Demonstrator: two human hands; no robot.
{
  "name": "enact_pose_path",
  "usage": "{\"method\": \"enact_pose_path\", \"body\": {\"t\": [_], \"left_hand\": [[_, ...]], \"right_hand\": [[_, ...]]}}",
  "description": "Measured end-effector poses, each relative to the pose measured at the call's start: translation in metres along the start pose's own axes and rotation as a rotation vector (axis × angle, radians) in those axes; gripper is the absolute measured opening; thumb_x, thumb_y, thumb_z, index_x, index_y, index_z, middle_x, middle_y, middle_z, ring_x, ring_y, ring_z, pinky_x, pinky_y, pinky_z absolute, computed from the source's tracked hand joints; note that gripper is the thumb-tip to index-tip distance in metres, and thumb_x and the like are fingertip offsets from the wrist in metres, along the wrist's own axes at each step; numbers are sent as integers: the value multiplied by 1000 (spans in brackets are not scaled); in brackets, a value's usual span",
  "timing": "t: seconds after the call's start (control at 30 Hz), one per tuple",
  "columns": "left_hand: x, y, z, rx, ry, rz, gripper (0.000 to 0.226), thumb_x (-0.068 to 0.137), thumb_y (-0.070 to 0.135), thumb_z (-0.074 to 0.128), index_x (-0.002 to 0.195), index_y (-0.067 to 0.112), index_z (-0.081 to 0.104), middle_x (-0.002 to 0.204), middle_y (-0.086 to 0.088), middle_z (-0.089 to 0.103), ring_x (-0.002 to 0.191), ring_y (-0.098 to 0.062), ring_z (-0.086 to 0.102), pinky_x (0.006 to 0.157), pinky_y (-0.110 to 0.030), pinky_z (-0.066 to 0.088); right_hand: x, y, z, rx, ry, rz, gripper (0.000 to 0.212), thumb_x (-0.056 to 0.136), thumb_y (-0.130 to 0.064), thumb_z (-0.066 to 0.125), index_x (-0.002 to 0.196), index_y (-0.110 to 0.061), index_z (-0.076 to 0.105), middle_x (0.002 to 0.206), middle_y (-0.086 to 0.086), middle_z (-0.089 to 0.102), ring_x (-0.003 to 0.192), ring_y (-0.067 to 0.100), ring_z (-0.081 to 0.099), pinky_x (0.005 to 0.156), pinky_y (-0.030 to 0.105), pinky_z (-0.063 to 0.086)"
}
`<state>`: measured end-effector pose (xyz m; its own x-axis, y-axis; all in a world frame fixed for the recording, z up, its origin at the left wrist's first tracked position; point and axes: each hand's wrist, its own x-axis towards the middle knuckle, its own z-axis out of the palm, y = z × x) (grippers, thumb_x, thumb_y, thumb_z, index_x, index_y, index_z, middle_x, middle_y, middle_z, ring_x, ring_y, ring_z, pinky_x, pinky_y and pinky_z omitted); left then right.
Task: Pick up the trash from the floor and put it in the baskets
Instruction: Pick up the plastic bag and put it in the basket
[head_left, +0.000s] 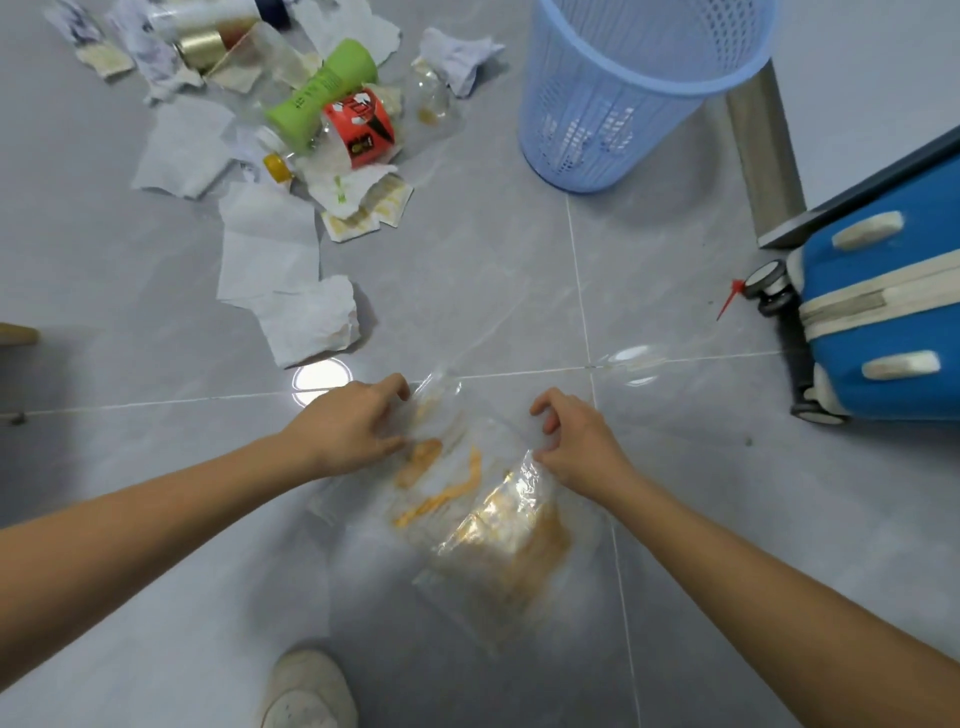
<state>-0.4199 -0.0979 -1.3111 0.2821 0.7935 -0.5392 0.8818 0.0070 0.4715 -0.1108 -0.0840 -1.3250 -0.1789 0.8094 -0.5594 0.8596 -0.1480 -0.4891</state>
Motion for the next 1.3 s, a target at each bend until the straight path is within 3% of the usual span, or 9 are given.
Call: {"method": "enact_pose_path", "body": {"t": [0.1,0.27,0.4,0.57,0.63,0.8,0.93,1.17,1.3], "left_hand": [[2,0,1,-72,73,41,35,85,24,68,114,27,48,80,3,58,75,-23,55,68,-40,50],[17,5,-29,-190,229,110,29,90,18,70,115,24,56,83,9,62,74,-10,61,70,-35,51],[23,3,-55,-255,216,33,29,90,30,72,116,24,60,90,9,65,79,-11,66,78,-35,54],[19,-12,-65,-305,353,-110,40,86,33,78,119,23,60,89,6,66,87,-15,64,83,-37,52],[20,-11,-65,-481,392,-183,46,86,30,78,125,23,56,90,3,70,89,-15,67,84,-36,53],[17,6,-59,-965,172,-188,34,93,21,72,125,17,63,104,-12,75,102,-25,72,95,-38,57],[10,26,-63,-1032,197,-103,18,99,8,61,115,12,67,75,-2,68,74,-15,68,73,-34,58],[10,25,-90,-1243,325,-91,35,102,8,54,124,32,65,78,-16,49,69,-28,58,55,-33,48],[11,31,-104,-1390,339,-109,27,97,5,51,107,16,73,91,-17,60,86,-29,61,72,-34,45]], "right_hand": [[8,2,-4,123,-30,42,35,75,1,72,95,-28,67,80,-11,59,68,8,57,73,29,55],[21,-1,-31,302,-70,74,34,82,8,62,78,-23,74,55,-11,59,50,5,53,58,24,46],[26,-11,-66,485,-47,102,24,92,8,56,87,-8,72,72,9,49,58,16,46,45,18,43],[40,-10,-94,647,80,111,21,95,5,57,91,-11,71,71,-1,60,64,12,51,48,15,40],[44,-12,-97,727,91,126,21,95,4,57,92,-11,72,72,-6,66,69,15,56,52,20,44],[48,-30,-97,962,112,151,28,99,4,55,86,-14,71,86,10,67,82,23,65,77,39,55],[46,-47,-104,1025,110,113,16,99,4,54,96,-6,66,88,22,59,78,30,65,63,34,62],[39,-60,-122,1053,7,28,32,100,-1,54,118,-20,71,83,14,73,73,23,74,60,37,60],[41,-69,-124,1271,-81,45,31,99,5,44,103,-6,72,83,12,74,74,19,76,57,30,60]]}}
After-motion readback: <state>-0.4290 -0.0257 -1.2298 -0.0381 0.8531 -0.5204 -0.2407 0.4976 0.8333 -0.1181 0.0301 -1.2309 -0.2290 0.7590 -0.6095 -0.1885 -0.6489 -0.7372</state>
